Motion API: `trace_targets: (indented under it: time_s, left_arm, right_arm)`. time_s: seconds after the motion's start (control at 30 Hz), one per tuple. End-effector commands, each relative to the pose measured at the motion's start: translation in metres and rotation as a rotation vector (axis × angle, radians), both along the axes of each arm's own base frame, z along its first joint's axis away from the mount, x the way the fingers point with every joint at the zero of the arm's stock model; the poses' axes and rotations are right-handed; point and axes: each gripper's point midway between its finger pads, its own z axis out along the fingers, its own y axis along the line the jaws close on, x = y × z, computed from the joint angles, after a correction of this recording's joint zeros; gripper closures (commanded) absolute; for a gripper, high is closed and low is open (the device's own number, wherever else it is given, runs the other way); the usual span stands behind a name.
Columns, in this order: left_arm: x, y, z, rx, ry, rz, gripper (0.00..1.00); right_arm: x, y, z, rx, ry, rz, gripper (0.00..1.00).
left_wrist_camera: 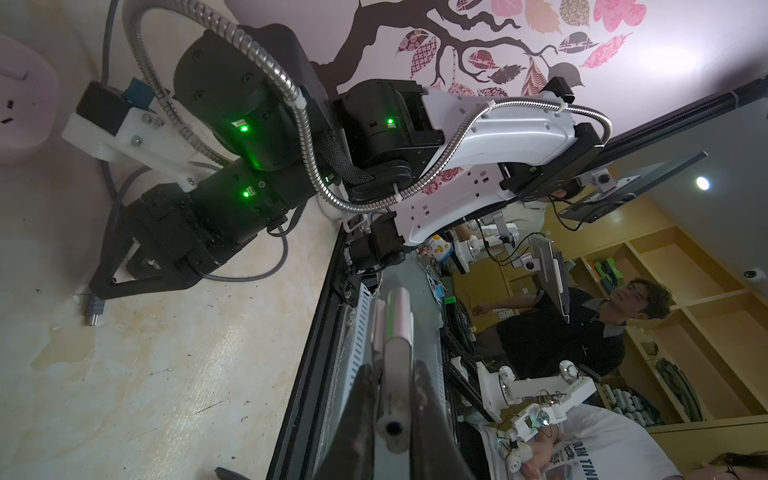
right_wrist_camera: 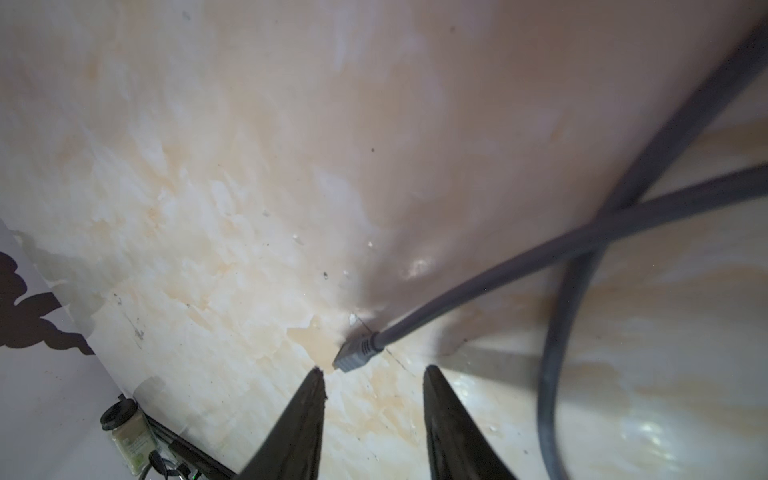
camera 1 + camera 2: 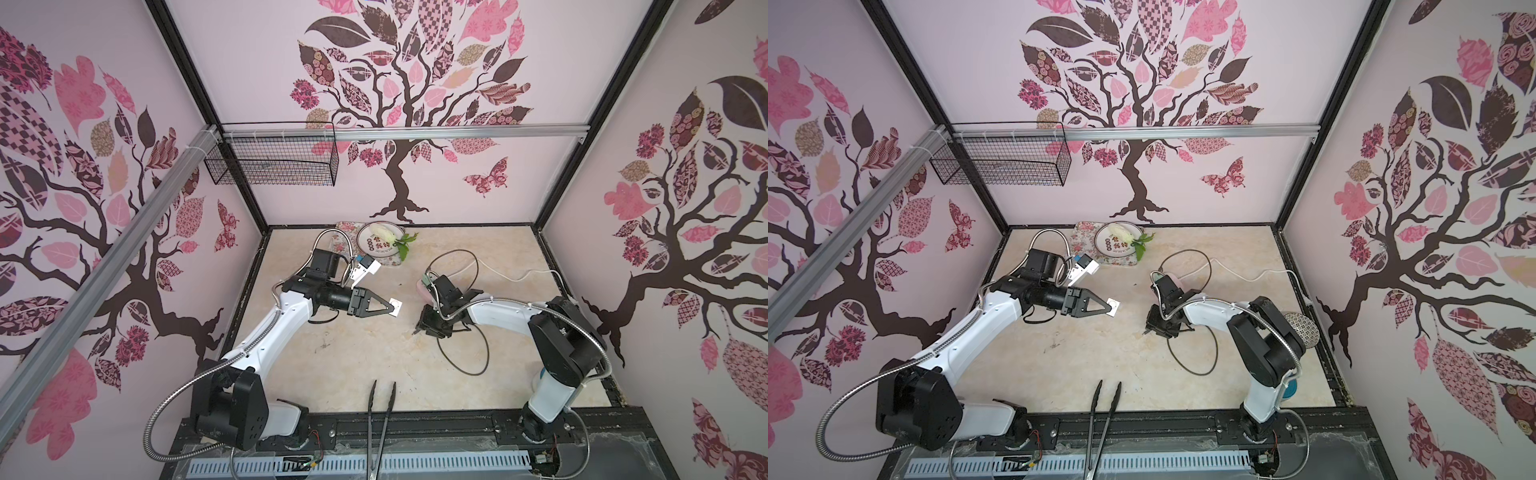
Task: Charge mp3
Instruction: Pick up the charging cable from the center of the board.
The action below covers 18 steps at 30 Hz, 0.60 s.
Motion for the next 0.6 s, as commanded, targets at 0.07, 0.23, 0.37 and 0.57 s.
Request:
trace_targets:
  time_s: [0.07, 0.23, 0.37, 0.57]
  left_arm:
    - [-0.002, 0.003, 0.005, -0.002, -0.049, 0.014, 1.0]
    - [-0.002, 0.003, 0.009, 0.007, -0.072, 0.026, 1.0]
    - [0.004, 0.004, 0.008, 0.034, -0.072, 0.059, 1.0]
    - [0.009, 0.003, 0.011, 0.047, -0.075, 0.076, 1.0]
  right_arm:
    - [0.001, -0.009, -0.014, -0.096, 0.08, -0.132, 0.62]
    - [0.002, -0.016, -0.02, -0.157, 0.123, -0.211, 0.64]
    - [-0.004, -0.014, -0.023, -0.214, 0.187, -0.221, 0.73]
    - [-0.018, -0.02, -0.033, -0.328, 0.253, -0.276, 0.69]
